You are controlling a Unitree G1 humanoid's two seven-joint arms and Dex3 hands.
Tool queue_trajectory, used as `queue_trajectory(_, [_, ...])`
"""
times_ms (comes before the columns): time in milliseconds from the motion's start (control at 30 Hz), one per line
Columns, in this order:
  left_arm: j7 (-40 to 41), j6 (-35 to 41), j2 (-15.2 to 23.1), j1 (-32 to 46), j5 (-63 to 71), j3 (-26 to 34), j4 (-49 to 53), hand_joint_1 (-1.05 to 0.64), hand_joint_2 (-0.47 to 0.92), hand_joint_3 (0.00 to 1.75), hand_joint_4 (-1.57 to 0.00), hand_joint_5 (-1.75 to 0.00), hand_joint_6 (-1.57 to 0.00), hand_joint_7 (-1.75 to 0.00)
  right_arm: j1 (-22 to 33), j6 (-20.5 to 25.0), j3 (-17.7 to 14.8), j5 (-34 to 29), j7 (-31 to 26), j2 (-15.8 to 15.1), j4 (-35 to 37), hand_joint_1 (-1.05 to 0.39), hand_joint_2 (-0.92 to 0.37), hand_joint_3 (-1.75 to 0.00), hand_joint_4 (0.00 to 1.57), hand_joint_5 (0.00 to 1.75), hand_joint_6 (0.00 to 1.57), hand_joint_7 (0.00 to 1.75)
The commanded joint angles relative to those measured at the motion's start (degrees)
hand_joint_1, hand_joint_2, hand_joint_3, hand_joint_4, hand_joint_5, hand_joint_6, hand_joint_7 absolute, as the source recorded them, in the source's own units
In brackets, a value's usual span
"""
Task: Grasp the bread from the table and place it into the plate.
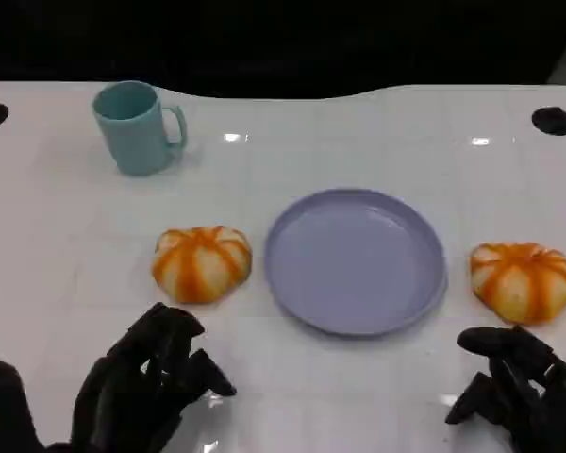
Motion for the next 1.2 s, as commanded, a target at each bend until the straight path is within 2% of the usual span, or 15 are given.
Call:
queue_trajectory(33, [0.4,0.2,0.5,0.4,-0.3,0.5,-0.4,-0.51,0.92,0.45,-0.65,-1.75,-0.51,-1.58,0.5,-0.5,-0.5,0.3,0.0,-0.3,-0.3,-0.74,-0.92,-0.19,0.69,1.45,0.75,0.99])
queue_trajectory(633, [1.7,2.7,0.5,0.7,-1.2,0.6,-2.3,-0.50,0.92,0.42,-0.62,-1.75,-0.47,-1.57,0.7,0.2,-0.3,0.6,0.3,-0.4,-0.9,-0.75,-0.92,-0.19,0.69,1.46,0.75,0.98])
queue_trajectory(700, [-0.2,-0.9,1.1,0.3,0.7,0.0,-1.0,-0.51,0.92,0.42,-0.61,-1.75,-0.46,-1.57,0.7,-0.2,-0.4,0.5,0.5,-0.4,-0.7,-0.74,-0.92,-0.19,0.69,1.46,0.75,0.98])
queue_trajectory(800, [-2.9,-10.6,2.3,-1.0,6.1,-1.6,2.2,-0.54,0.92,0.38,-0.58,-1.75,-0.49,-1.48,0.5,-0.2,-0.5,0.5,0.5,-0.4,-0.4,-0.74,-0.92,-0.19,0.68,1.46,0.74,0.98])
queue_trajectory(867, [-4.1,-19.2,3.4,-2.5,11.0,-2.7,5.1,-0.55,0.92,0.42,-0.55,-1.71,-0.51,-1.32,0.6,0.4,-0.4,0.3,-0.4,-0.3,-1.2,-0.74,-0.92,-0.19,0.69,1.46,0.75,0.98])
queue_trajectory(967, [-2.0,-26.8,4.8,-3.3,18.3,-4.4,6.1,-0.53,0.92,0.36,-0.52,-1.43,-0.55,-0.86,0.7,0.3,-0.2,0.0,-0.6,-0.4,-1.4,-0.74,-0.92,-0.20,0.69,1.46,0.75,0.99])
queue_trajectory(1033, [1.0,-29.8,6.0,-3.6,24.0,-5.3,5.4,-0.53,0.92,0.35,-0.52,-1.37,-0.57,-0.76,0.6,0.4,-0.2,0.0,-0.7,-0.4,-1.5,-0.74,-0.92,-0.20,0.69,1.46,0.74,0.99])
queue_trajectory(1067, [3.6,-31.4,7.0,-3.8,29.0,-6.0,4.3,-0.49,0.92,0.26,-0.48,-1.12,-0.54,-0.49,0.6,0.2,-0.1,0.0,-0.6,-0.3,-1.3,-0.74,-0.92,-0.20,0.68,1.46,0.74,0.99])
queue_trajectory(1133, [7.7,-34.8,8.6,-4.4,36.1,-7.0,3.9,-0.48,0.92,0.17,-0.41,-0.90,-0.55,-0.22,0.5,0.0,-0.1,0.1,-0.5,-0.4,-1.1,-0.73,-0.92,-0.20,0.67,1.47,0.73,0.99])
queue_trajectory(1200, [9.3,-36.1,9.0,-4.7,37.8,-7.4,4.4,-0.48,0.92,0.15,-0.39,-0.84,-0.54,-0.16,0.5,-0.1,-0.1,0.1,-0.4,-0.4,-1.0,-0.73,-0.92,-0.20,0.67,1.47,0.73,1.00])
